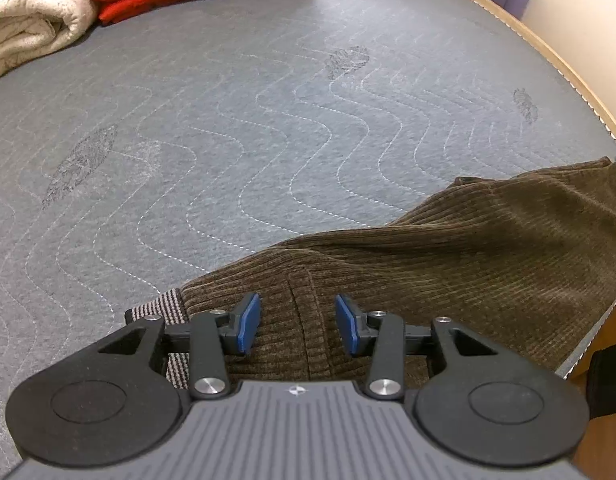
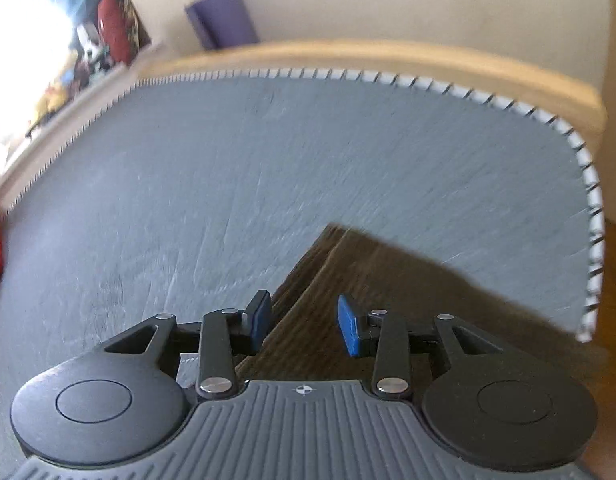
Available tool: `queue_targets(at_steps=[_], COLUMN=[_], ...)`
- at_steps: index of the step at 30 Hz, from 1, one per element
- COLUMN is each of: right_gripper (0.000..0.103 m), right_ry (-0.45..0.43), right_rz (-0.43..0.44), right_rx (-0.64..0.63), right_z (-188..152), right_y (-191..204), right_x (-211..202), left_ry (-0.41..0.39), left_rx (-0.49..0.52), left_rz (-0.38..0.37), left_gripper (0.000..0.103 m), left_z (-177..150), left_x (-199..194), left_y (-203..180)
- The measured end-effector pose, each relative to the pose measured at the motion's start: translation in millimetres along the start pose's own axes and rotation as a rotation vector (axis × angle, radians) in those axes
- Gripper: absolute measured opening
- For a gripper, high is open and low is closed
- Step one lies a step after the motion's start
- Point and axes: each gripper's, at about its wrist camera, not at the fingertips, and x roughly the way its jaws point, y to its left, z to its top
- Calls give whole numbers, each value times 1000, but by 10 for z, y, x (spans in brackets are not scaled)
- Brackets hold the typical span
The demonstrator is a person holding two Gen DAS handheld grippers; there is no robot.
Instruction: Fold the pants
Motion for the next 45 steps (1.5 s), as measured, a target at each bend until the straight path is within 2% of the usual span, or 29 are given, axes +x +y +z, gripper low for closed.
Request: queue_targets(at_steps=[2,6,9,10,11,12,14,16,18,20,22,25,26,28,32,35,36,38,42,43,44,45], right_gripper=[42,45,45,34,16,9,4,0,0,1,3,12,23,37,38,39,39,40,44,44,45,45], right_ry=[24,74,50,47,38,25,-23,-180,-270,-225,-176,-138,-165,-211,-245,-248,-250,-243,-203,-199,-196,-191], right_rz=[-27,-152,-187,-210,-240,-258,-277,-289,-268,-243,-280,-298,-277,-230,-89,40,80,159,303,316,320,323], right_rx=[-10,1,-25,-59,-97,-123,-121,-124,-125,-139,-140,-91,-90,-131,-275,-343,-363,-402,-419,-413,-403,-382], right_z=[9,14,12,15,4,3,46,167,248,252,181,181,194,171,-6,-169,-228,-379,-539,-553,-540,-529], right_y=[87,122,182,233,286,332,362,429,463,450,418,417,454,629,1057,1394,1501,1716,1916,1918,1905,1867], right_x=[135,408,487,511,533,546,507,322,202,269,335,295,219,50,-287,-601,-729,-977,-1452,-1554,-1638,-1718], left_ry=[-3,-2,1,1,3,4,1,-1,-8,-14,-20,-17,-15,-10,-20,-13,5,42,94,117,127,124], left_rx=[5,6,14,20,25,30,31,27,28,36,41,13,-2,-32,-165,-320,-348,-356,-278,-259,-235,-182], left_rz=[-5,-3,1,2,4,5,3,-2,-12,-20,-13,-2,2,19,68,18,-10,-53,-44,-50,-48,-39], left_gripper=[47,48,50,50,50,50,50,50,50,50,50,48,45,37,36,37,43,55,56,54,43,25], left_z=[11,60,109,125,141,154,172,180,179,179,169,156,146,120,-10,-182,-240,-360,-546,-594,-647,-668], left_x=[19,83,138,157,173,186,192,190,183,173,158,145,135,115,-3,-109,-116,-113,-98,-71,-67,-85], left_y=[-5,-12,-32,-44,-53,-65,-77,-87,-96,-111,-111,-16,40,172,578,908,954,969,824,787,759,704])
